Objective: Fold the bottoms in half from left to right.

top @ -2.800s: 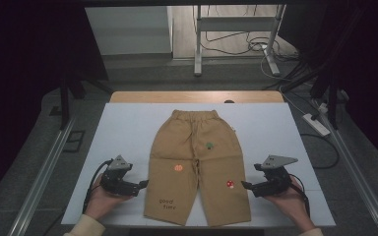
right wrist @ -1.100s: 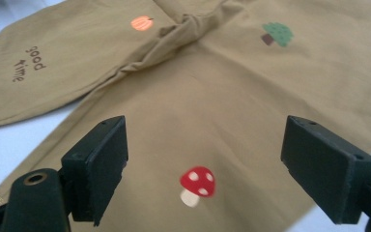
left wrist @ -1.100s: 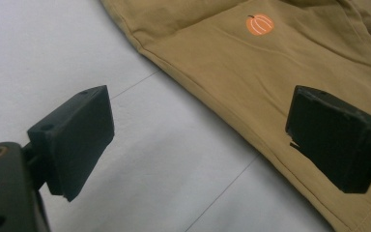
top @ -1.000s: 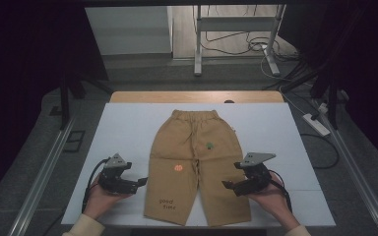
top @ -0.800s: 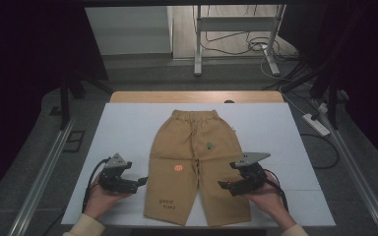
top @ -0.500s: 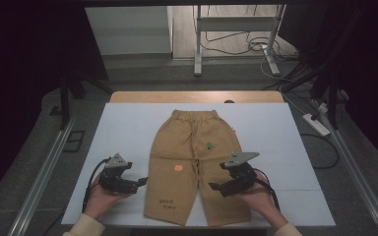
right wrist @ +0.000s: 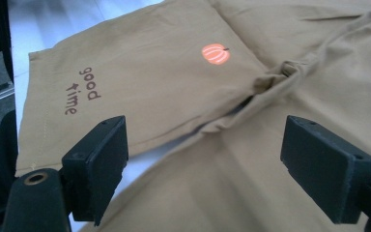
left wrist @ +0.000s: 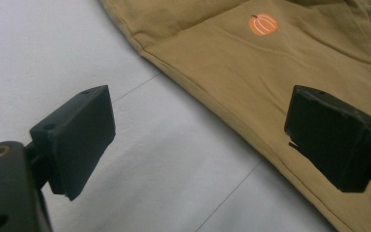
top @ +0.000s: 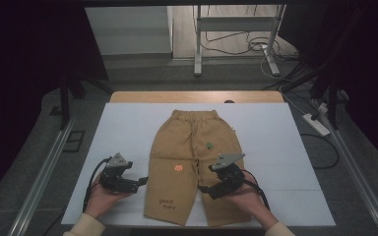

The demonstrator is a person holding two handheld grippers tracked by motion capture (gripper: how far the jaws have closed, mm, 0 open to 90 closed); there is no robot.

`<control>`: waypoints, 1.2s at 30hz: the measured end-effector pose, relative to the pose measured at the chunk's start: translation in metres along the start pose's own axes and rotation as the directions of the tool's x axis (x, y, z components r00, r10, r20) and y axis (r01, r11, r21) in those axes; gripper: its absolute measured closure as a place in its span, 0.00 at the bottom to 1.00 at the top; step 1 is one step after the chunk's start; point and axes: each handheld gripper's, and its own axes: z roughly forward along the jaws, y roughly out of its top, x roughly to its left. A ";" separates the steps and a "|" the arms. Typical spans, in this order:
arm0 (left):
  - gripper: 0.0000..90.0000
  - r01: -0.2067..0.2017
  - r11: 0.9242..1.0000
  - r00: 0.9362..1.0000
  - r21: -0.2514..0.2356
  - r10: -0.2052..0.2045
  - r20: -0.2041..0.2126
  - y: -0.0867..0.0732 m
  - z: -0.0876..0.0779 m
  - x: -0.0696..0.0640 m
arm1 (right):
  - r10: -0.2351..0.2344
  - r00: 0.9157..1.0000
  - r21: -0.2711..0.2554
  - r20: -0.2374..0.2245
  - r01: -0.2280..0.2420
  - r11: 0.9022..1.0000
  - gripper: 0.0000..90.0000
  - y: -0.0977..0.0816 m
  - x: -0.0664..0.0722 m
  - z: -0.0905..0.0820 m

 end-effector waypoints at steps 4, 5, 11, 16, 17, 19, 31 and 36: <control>0.12 0.000 1.000 1.000 -0.001 0.000 -0.001 0.000 0.000 0.000 | -0.008 1.000 0.005 -0.011 0.008 1.000 0.19 0.003 0.004 0.006; 0.12 0.001 1.000 1.000 -0.001 -0.001 -0.002 0.000 0.000 0.000 | -0.011 1.000 0.008 -0.014 0.011 1.000 0.19 0.004 0.005 0.007; 0.12 0.001 1.000 1.000 -0.002 -0.001 -0.003 0.001 0.000 0.001 | -0.020 0.999 0.011 -0.029 0.020 1.000 0.19 0.009 0.010 0.013; 0.12 -0.004 1.000 1.000 -0.008 0.004 -0.016 0.001 0.000 0.001 | -0.033 0.998 0.015 -0.045 0.034 0.999 0.19 0.012 0.014 0.020; 0.12 -0.003 1.000 1.000 -0.012 0.003 -0.018 0.001 0.000 0.002 | -0.035 0.998 0.015 -0.047 0.036 0.999 0.19 0.013 0.015 0.021; 0.12 0.001 1.000 1.000 -0.019 -0.002 -0.017 0.002 -0.001 0.002 | -0.032 0.998 0.015 -0.050 0.033 0.999 0.19 0.014 0.016 0.023; 0.12 0.003 1.000 1.000 -0.013 -0.003 -0.010 0.003 0.000 0.003 | -0.053 0.995 0.011 -0.079 0.054 0.998 0.19 0.024 0.028 0.034; 0.12 0.004 1.000 1.000 -0.015 -0.005 -0.011 0.003 0.001 0.003 | -0.073 0.992 0.017 -0.102 0.075 0.997 0.19 0.031 0.037 0.043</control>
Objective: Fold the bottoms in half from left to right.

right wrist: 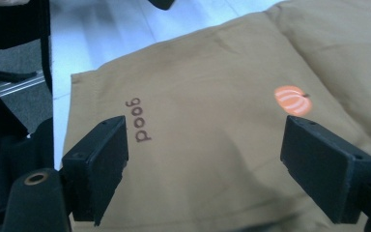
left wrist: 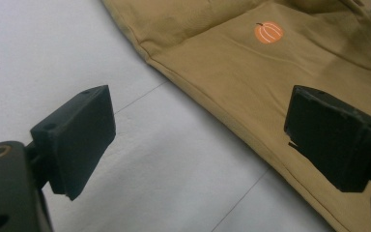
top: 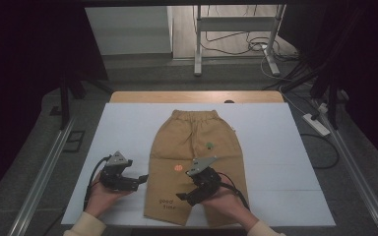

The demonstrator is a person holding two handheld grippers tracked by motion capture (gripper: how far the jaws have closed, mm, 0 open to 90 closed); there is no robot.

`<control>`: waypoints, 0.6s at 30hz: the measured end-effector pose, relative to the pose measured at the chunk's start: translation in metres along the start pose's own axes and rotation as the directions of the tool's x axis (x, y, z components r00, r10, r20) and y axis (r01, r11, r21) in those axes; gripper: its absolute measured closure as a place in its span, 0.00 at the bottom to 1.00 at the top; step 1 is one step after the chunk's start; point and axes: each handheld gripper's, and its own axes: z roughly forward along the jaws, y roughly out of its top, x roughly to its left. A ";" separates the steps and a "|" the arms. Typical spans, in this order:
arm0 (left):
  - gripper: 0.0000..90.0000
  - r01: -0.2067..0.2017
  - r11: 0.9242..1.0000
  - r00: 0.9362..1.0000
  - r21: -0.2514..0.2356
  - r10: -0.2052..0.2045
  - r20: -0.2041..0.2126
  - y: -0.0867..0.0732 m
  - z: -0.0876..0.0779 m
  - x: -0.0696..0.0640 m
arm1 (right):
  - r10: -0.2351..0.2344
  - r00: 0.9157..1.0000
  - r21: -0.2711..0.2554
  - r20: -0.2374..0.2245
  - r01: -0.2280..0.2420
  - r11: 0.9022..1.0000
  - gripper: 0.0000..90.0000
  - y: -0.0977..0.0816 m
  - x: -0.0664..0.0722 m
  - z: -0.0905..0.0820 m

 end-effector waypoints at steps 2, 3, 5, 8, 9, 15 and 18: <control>0.12 -0.001 1.000 1.000 0.002 0.001 0.000 0.000 0.000 0.001 | -0.003 1.000 -0.003 -0.003 0.003 1.000 0.19 0.001 0.001 0.002; 0.12 0.000 1.000 1.000 0.003 0.000 0.000 0.000 0.000 0.001 | -0.002 1.000 -0.001 -0.006 0.002 1.000 0.19 0.002 0.003 0.004; 0.12 0.002 1.000 1.000 0.002 -0.002 0.001 0.000 0.000 0.001 | -0.010 1.000 0.004 -0.015 0.010 1.000 0.19 0.004 0.005 0.008; 0.12 0.004 1.000 1.000 0.003 -0.004 0.000 -0.001 0.000 0.002 | -0.023 0.999 0.012 -0.032 0.023 1.000 0.19 0.008 0.010 0.017; 0.12 0.006 1.000 1.000 0.002 -0.006 0.001 -0.001 0.000 0.002 | -0.023 0.999 0.012 -0.032 0.023 1.000 0.19 0.008 0.010 0.017; 0.12 0.004 1.000 1.000 0.005 -0.004 0.004 0.000 0.001 0.002 | -0.037 0.998 0.031 -0.053 0.039 0.999 0.19 0.010 0.016 0.029; 0.12 0.002 1.000 1.000 0.005 -0.002 0.002 0.000 0.001 0.002 | -0.046 0.997 0.034 -0.059 0.048 0.998 0.19 0.012 0.019 0.034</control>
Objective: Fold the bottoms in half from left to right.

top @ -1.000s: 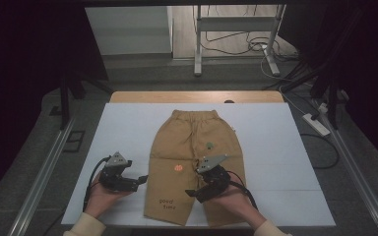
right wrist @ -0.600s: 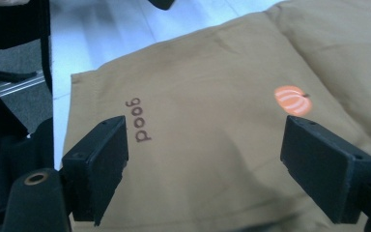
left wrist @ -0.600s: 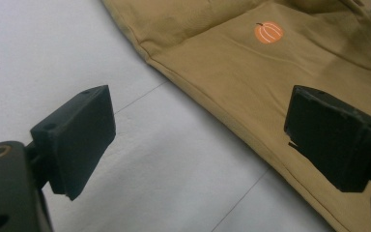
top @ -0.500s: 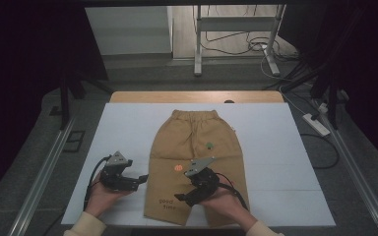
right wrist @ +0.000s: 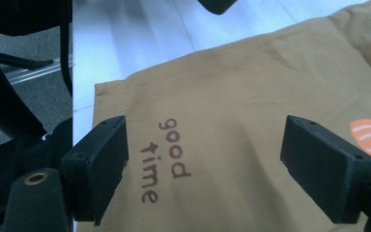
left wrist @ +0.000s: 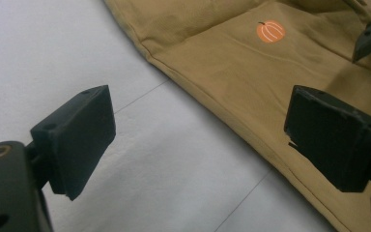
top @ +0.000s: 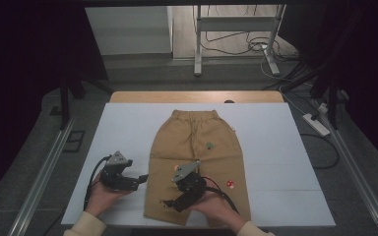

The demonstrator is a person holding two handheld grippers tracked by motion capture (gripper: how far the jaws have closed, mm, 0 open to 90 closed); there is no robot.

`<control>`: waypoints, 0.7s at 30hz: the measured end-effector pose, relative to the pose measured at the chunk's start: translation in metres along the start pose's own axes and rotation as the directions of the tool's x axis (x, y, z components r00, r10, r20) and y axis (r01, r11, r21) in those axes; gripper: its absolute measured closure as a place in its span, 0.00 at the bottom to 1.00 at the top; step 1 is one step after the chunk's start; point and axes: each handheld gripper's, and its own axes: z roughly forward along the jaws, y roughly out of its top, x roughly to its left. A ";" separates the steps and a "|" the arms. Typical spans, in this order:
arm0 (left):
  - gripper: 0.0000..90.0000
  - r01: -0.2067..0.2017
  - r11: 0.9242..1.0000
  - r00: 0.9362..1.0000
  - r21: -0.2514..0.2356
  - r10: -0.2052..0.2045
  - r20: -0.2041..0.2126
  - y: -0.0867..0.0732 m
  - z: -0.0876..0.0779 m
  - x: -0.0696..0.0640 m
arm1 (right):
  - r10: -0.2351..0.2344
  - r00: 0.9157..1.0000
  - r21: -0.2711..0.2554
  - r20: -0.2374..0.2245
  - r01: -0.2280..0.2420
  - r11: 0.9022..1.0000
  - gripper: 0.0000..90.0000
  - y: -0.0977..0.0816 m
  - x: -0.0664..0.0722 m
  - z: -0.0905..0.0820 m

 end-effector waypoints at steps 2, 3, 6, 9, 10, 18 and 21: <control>0.12 0.000 1.000 1.000 0.001 0.000 -0.001 0.000 0.000 0.000 | -0.005 1.000 0.000 -0.007 0.005 1.000 0.19 0.001 0.001 0.003; 0.12 0.001 1.000 1.000 0.000 -0.001 0.000 0.000 0.000 0.000 | -0.004 1.000 0.002 -0.010 0.004 1.000 0.19 0.001 0.002 0.004; 0.12 0.001 1.000 1.000 -0.002 -0.001 0.000 0.000 -0.001 0.001 | -0.012 1.000 0.010 -0.017 0.012 1.000 0.19 0.003 0.005 0.009; 0.12 0.000 1.000 1.000 0.001 0.000 -0.002 0.000 0.000 0.001 | -0.013 1.000 0.005 -0.021 0.013 1.000 0.19 0.004 0.006 0.011; 0.12 0.000 1.000 1.000 0.001 0.000 -0.002 0.000 0.000 0.001 | -0.015 1.000 0.011 -0.023 0.015 1.000 0.19 0.005 0.006 0.012; 0.12 0.002 1.000 1.000 0.000 -0.002 -0.003 0.000 0.000 0.000 | -0.029 0.999 0.010 -0.037 0.029 1.000 0.19 0.009 0.011 0.018; 0.12 0.001 1.000 1.000 0.002 -0.001 -0.004 0.000 0.000 0.001 | -0.032 0.999 0.011 -0.041 0.032 0.999 0.19 0.010 0.012 0.021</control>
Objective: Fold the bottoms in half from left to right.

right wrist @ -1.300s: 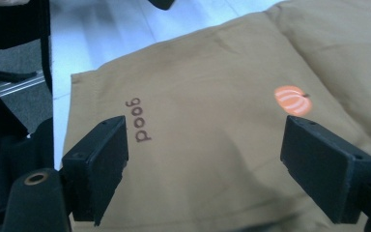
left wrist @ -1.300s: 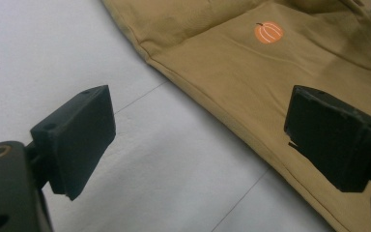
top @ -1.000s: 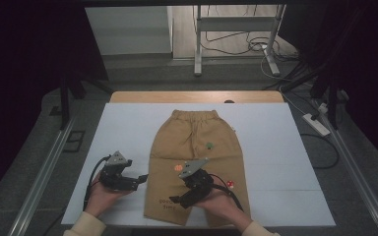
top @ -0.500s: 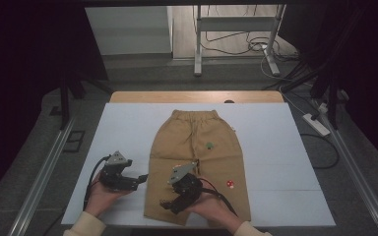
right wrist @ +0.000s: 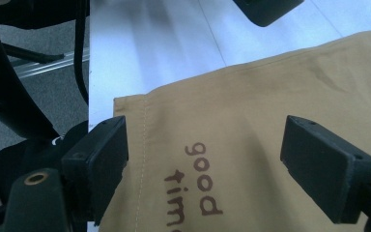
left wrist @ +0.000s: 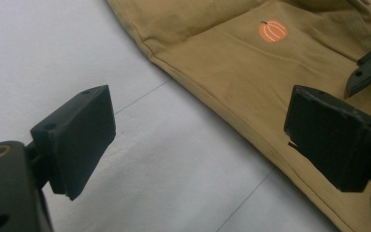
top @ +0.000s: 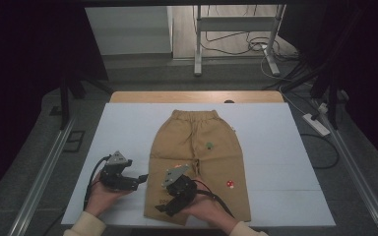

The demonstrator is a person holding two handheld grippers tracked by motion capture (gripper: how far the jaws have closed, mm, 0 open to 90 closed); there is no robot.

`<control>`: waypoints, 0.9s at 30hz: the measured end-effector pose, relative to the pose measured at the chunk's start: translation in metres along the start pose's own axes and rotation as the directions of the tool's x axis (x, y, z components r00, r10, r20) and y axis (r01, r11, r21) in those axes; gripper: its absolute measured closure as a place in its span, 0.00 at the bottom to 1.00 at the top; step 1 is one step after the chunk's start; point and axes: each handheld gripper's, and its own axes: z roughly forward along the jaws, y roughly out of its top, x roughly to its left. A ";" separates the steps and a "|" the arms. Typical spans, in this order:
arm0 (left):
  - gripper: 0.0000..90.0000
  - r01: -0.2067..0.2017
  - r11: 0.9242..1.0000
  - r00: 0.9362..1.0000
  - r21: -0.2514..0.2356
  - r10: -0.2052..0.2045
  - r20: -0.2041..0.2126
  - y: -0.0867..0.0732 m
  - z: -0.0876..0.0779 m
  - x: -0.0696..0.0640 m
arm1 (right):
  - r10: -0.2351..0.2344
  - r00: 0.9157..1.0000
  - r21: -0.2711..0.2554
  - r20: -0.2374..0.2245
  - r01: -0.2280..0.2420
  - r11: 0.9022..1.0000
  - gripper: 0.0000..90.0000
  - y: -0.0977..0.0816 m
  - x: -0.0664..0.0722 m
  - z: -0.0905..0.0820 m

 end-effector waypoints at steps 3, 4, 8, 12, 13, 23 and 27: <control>0.12 -0.003 1.000 1.000 0.000 0.003 0.000 0.000 0.000 0.000 | -0.007 1.000 0.004 -0.001 0.007 1.000 0.19 0.001 0.001 0.003; 0.12 -0.004 1.000 1.000 0.000 0.004 0.001 0.000 0.000 0.000 | -0.009 1.000 0.007 -0.006 0.009 1.000 0.19 0.002 0.002 0.004; 0.12 -0.002 1.000 1.000 -0.002 0.002 0.000 0.000 0.000 0.000 | -0.015 1.000 0.009 -0.013 0.015 1.000 0.19 0.003 0.003 0.008; 0.12 -0.006 1.000 1.000 -0.005 0.006 0.000 0.001 -0.001 0.000 | -0.021 1.000 0.010 -0.017 0.021 1.000 0.19 0.005 0.005 0.011; 0.12 -0.006 1.000 1.000 -0.006 0.006 -0.001 0.001 -0.001 0.000 | -0.025 1.000 0.015 -0.016 0.025 1.000 0.19 0.006 0.005 0.011; 0.12 -0.008 1.000 1.000 -0.001 0.008 0.000 0.000 0.000 -0.001 | -0.039 0.999 0.017 -0.033 0.040 0.999 0.19 0.010 0.011 0.021; 0.12 -0.008 1.000 1.000 0.002 0.008 -0.001 0.000 0.001 -0.001 | -0.047 0.998 0.015 -0.045 0.048 0.999 0.19 0.013 0.015 0.027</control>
